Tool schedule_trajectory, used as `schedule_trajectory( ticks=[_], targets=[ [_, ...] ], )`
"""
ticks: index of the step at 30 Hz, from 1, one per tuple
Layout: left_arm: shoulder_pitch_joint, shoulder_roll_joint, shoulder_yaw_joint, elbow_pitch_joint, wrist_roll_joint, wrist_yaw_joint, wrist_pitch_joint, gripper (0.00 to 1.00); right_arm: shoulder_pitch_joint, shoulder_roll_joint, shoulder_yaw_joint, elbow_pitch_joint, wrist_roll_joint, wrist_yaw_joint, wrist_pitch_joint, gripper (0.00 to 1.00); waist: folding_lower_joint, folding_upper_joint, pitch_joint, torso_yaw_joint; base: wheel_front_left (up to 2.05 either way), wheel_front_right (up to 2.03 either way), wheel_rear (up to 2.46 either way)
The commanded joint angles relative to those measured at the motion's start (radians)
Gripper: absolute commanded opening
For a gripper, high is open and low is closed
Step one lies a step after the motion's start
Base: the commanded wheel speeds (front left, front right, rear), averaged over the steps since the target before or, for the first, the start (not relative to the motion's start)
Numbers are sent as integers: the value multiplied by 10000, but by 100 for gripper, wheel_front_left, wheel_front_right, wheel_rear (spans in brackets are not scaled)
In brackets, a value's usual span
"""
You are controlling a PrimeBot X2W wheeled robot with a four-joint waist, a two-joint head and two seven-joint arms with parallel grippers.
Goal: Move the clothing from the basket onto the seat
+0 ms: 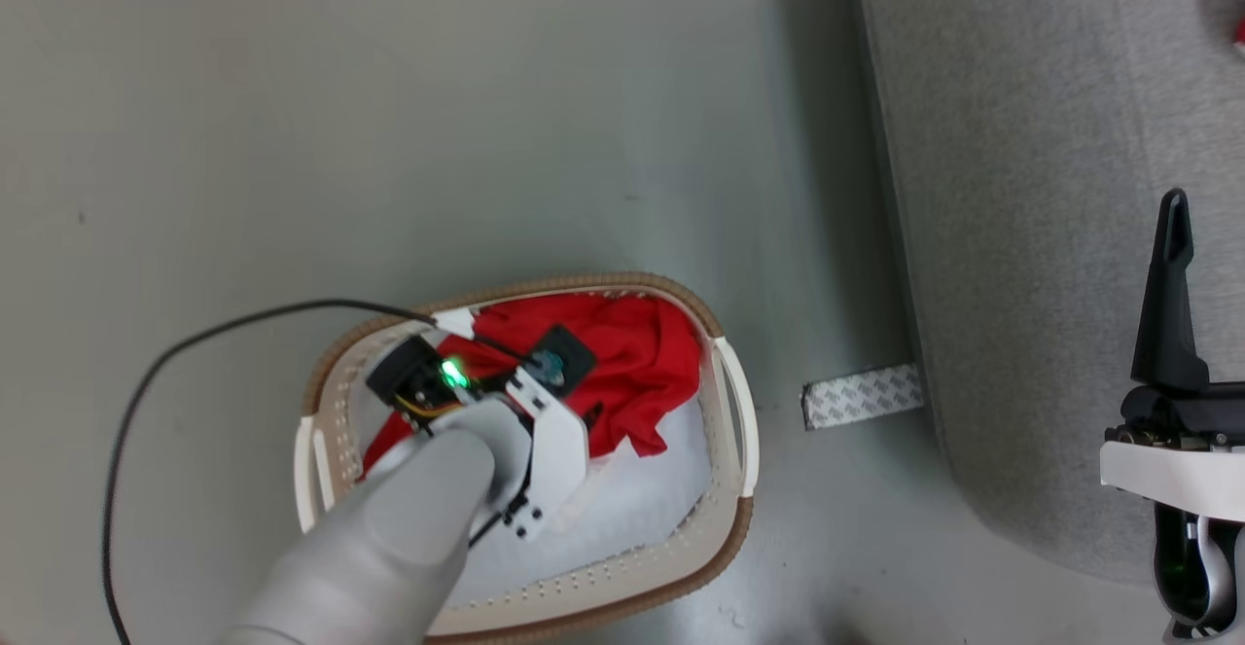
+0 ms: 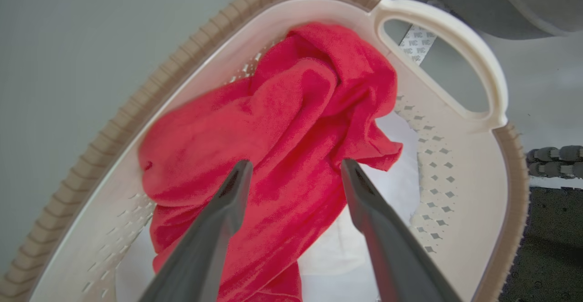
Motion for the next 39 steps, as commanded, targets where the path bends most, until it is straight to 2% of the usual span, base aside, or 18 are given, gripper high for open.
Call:
schedule_trajectory(
  ticks=[1,15,16,17,19,23,27,32,39],
  targets=[
    [-339,44,71,266,-51,68,-228,100,-187,-3,7,-132,140,-22,6,100,-3,0,603,-59,0,0,0],
    [-1932,-87,-200,1674,157,39,-801,100,-600,-4,98,-486,432,-22,6,100,-3,0,2221,-112,0,0,0],
    [-1995,-81,-246,1789,204,45,-757,84,-653,-4,114,-504,473,-22,6,100,-3,0,2308,-138,0,0,0],
    [-2019,-97,-264,1859,189,43,-718,50,-685,-4,118,-514,527,-22,6,100,-3,0,2374,-156,0,0,0],
    [-2040,-159,-265,1957,88,41,-761,0,-677,-4,111,-513,590,-22,6,100,-3,0,2434,-178,0,0,0],
    [-1804,-263,-364,2102,-65,24,-879,0,-579,-4,14,-350,578,-22,6,100,-3,0,2261,-114,0,0,0],
    [-1326,-365,-462,2082,-282,13,-1124,0,-412,-6,-113,-131,498,-22,6,100,-3,0,1553,112,0,0,0],
    [-430,-438,-615,1665,-818,6,-1542,0,-32,-6,-265,166,284,-22,6,100,-3,0,127,539,0,0,0],
    [600,-450,-738,549,-2021,22,-1914,0,960,-9,-573,646,-62,-22,6,100,-3,0,-2405,1334,0,0,0]
  ],
)
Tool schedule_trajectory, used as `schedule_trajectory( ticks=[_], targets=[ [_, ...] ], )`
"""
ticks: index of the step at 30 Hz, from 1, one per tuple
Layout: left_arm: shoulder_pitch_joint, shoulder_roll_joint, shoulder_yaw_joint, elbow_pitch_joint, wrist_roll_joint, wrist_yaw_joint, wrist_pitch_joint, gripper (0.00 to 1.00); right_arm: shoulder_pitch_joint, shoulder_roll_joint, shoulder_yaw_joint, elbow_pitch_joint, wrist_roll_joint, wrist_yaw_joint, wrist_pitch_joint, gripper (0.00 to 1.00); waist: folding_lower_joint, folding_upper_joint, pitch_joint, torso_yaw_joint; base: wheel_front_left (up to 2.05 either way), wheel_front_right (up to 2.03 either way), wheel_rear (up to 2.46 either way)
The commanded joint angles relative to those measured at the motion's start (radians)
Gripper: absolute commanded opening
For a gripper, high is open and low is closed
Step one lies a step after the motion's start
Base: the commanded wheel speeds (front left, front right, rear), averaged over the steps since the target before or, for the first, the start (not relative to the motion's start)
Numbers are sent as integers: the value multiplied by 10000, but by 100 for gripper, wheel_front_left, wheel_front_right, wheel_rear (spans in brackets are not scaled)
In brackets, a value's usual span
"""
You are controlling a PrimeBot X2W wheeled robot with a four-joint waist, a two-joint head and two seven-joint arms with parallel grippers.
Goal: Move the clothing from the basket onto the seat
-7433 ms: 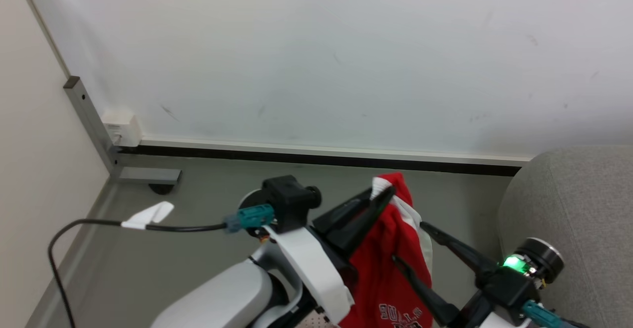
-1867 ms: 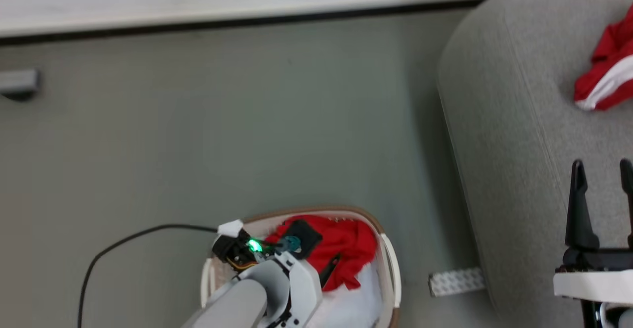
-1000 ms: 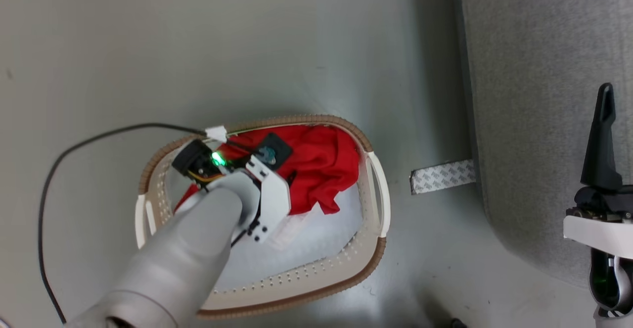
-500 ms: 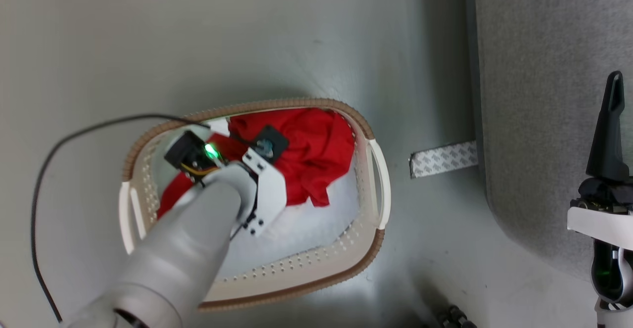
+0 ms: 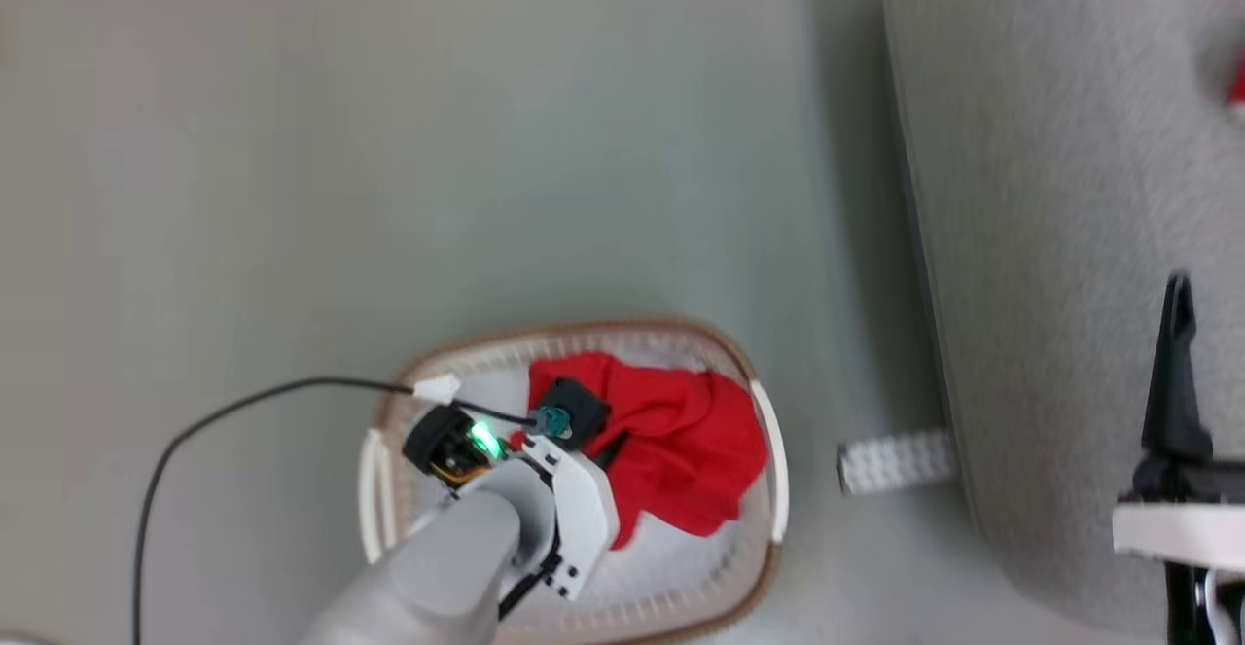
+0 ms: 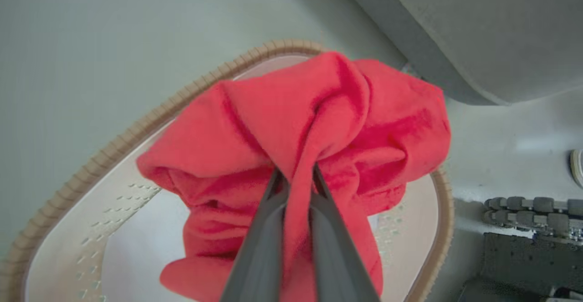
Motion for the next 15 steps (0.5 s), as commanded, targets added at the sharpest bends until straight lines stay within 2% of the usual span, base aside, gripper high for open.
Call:
schedule_trajectory(
  ticks=[1,6,8,15],
  targets=[
    [345,25,70,-361,-433,21,-151,0,490,-14,-151,164,-179,-22,6,100,1,0,-2098,890,0,0,0],
    [727,180,553,-1349,-1194,30,-502,0,1443,-123,-504,350,-511,-22,6,100,1,0,-3691,1512,0,0,0],
    [832,215,680,-1595,-1365,76,-548,0,1617,-134,-527,366,-547,-22,6,100,1,0,-3979,1610,0,0,0],
    [1698,994,1148,-3827,-1919,536,-399,0,2620,-462,-63,385,-557,-22,6,100,1,0,-5810,1911,0,0,0]
  ],
)
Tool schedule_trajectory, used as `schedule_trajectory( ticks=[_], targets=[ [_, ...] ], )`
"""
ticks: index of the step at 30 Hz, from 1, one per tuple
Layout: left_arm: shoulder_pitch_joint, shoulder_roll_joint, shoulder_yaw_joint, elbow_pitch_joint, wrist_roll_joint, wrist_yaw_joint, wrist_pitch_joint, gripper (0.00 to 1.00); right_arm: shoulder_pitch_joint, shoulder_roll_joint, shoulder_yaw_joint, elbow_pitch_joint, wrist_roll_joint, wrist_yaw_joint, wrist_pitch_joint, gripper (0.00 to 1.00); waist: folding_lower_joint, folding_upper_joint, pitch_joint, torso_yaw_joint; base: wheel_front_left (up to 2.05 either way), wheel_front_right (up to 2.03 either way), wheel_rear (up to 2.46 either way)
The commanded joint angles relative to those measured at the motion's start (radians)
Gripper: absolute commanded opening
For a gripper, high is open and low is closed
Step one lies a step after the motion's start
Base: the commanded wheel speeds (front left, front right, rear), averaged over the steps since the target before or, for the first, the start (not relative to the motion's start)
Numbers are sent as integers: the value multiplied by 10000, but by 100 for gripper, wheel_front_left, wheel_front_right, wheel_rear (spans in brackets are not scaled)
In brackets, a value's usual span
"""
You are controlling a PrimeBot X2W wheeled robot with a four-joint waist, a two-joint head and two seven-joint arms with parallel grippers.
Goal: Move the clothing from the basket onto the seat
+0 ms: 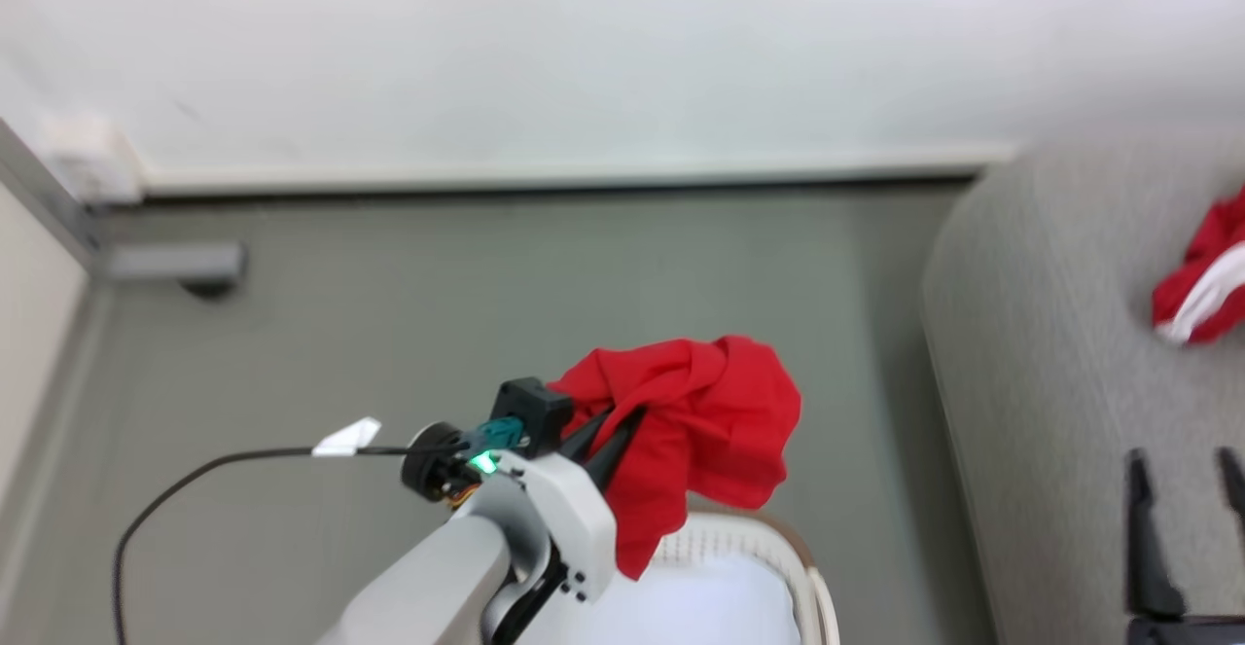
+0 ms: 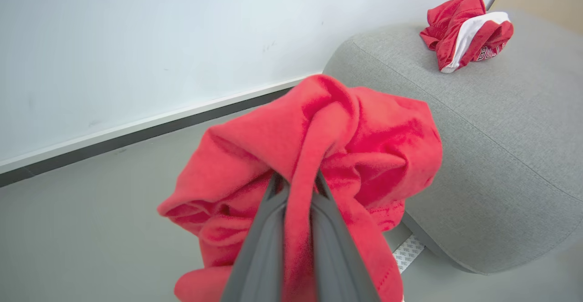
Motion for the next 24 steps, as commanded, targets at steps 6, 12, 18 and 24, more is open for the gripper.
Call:
schedule_trajectory(
  ticks=[6,12,18,24],
  targets=[
    [956,1149,149,-2990,-241,782,1032,0,251,-868,1152,-454,297,-22,177,100,5,0,-2048,539,0,0,0],
    [1457,2036,204,-5715,-287,1535,2098,0,-380,-1991,2924,-1356,902,-22,924,100,5,0,-2182,543,0,0,0],
    [1687,2549,9,-7276,-180,1801,2881,0,-1655,-3487,5679,-2231,1697,-22,2166,100,5,0,-2171,515,0,0,0],
    [1599,2553,-343,-7867,-107,1717,3348,0,-3177,-4511,8208,-2374,2425,-22,3151,100,5,0,-2124,616,0,0,0]
  ],
)
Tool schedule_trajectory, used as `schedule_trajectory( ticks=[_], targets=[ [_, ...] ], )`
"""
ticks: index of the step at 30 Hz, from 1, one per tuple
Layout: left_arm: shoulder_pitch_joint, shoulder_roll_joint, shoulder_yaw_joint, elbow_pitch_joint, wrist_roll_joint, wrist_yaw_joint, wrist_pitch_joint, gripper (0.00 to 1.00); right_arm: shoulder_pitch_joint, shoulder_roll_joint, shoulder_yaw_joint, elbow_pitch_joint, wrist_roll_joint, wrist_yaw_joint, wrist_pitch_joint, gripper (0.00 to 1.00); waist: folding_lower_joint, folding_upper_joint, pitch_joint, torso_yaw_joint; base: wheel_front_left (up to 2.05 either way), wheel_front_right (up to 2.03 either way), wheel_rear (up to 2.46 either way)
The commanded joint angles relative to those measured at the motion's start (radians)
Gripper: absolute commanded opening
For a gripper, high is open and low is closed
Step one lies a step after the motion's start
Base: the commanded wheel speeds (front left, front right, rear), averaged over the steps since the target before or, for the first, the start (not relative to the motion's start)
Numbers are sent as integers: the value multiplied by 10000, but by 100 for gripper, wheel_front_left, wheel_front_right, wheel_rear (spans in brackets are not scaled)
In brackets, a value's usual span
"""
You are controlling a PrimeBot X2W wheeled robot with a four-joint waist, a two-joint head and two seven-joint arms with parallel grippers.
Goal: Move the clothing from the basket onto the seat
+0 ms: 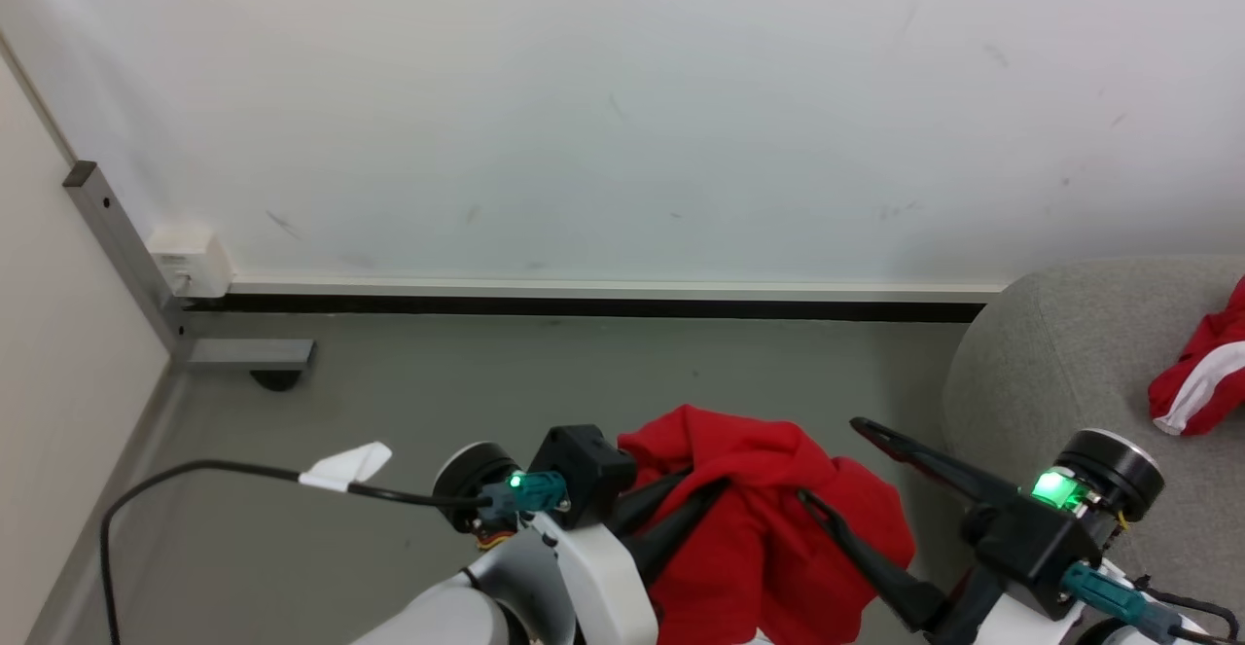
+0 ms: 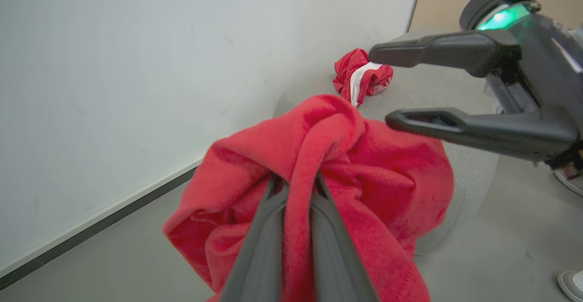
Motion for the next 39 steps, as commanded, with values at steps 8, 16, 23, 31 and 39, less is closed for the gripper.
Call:
schedule_trajectory(
  ticks=[8,16,23,31,39],
  targets=[
    [-231,-329,-417,-117,148,-325,167,0,-1126,-47,1864,926,856,-22,228,100,0,0,38,263,0,0,0],
    [-274,-603,-616,20,21,-440,87,0,-1464,359,2443,2029,2075,-22,-131,0,0,0,14,411,0,0,0],
    [80,-636,-435,239,-74,-174,-326,100,-1381,333,1593,2397,2602,-22,-671,0,0,0,53,190,0,0,0],
    [395,-815,-305,721,-106,-114,-1158,100,-1209,-84,18,2101,2531,-22,-907,0,0,0,321,-1068,0,0,0],
    [425,-1358,-332,1431,-200,-242,-1973,100,-889,-463,-1207,1626,2412,-22,-682,0,0,0,557,-2585,0,0,0]
  ],
)
